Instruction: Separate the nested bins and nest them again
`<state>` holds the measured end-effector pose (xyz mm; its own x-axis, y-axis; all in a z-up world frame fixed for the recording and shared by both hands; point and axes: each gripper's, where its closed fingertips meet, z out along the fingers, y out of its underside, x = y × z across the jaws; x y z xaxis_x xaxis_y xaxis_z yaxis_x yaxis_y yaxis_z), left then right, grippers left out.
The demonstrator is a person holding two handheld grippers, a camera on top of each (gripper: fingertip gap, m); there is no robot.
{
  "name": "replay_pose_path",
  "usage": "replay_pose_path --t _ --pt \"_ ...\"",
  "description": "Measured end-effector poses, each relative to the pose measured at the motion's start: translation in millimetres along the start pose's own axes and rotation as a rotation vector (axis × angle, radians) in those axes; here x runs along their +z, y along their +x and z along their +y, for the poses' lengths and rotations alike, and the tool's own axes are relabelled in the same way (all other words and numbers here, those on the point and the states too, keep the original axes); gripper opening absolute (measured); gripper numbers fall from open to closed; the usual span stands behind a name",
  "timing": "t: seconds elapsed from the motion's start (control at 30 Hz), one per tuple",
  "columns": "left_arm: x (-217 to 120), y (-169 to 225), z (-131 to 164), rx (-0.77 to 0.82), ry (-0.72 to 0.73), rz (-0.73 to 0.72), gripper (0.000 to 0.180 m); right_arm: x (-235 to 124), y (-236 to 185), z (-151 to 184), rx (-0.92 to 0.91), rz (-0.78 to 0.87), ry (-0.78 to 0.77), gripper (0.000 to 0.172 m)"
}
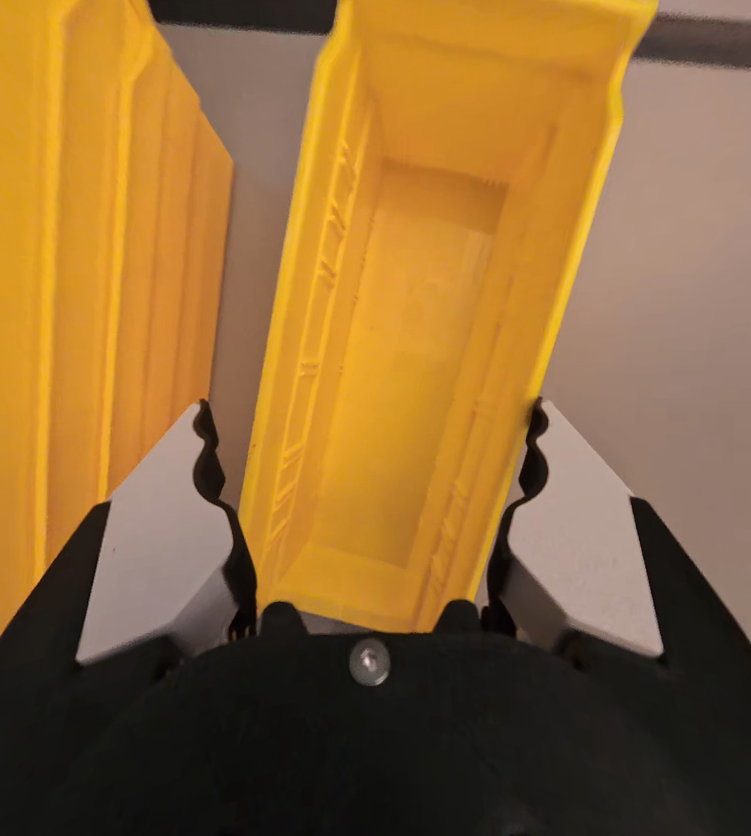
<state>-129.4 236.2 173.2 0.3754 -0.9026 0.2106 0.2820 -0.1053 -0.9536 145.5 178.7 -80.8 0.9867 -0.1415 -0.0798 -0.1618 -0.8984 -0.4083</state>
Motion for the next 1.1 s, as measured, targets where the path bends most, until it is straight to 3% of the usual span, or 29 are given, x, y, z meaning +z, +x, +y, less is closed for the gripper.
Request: replay_pose_path --t 0.17,0.27,0.33,0.57,0.8,0.93,1.1 --pt "-8.7 20.5 -9.5 -0.092 0.013 0.139 0.043 14.5 9.1 3.7 0.067 0.119 -0.123 0.135" --pt "-15.2 21.7 -12.4 -0.085 -0.005 0.154 0.045 25.2 11.4 16.2 0.098 0.119 -0.232 0.139" --pt "-20.4 14.8 -15.1 -0.063 -0.018 0.111 0.055 23.3 12.1 15.9 0.106 0.106 -0.247 0.129" --pt "-48.5 4.1 -40.4 -0.062 0.06 0.103 0.056 6.3 17.6 38.4 0.125 0.051 -0.406 0.109" --pt "-58.3 -5.9 -43.5 -0.09 0.058 0.105 0.054 -53.7 29.4 50.1 0.199 0.061 -0.431 0.108" --pt "-56.7 -4.6 -39.4 -0.12 0.034 0.113 0.054 -108.9 17.5 25.1 0.168 0.13 -0.374 0.108" --pt "-55.9 -7.3 -35.3 -0.127 0.006 0.094 0.054 -155.2 -39.1 -14.8 0.105 0.088 -0.272 0.108"
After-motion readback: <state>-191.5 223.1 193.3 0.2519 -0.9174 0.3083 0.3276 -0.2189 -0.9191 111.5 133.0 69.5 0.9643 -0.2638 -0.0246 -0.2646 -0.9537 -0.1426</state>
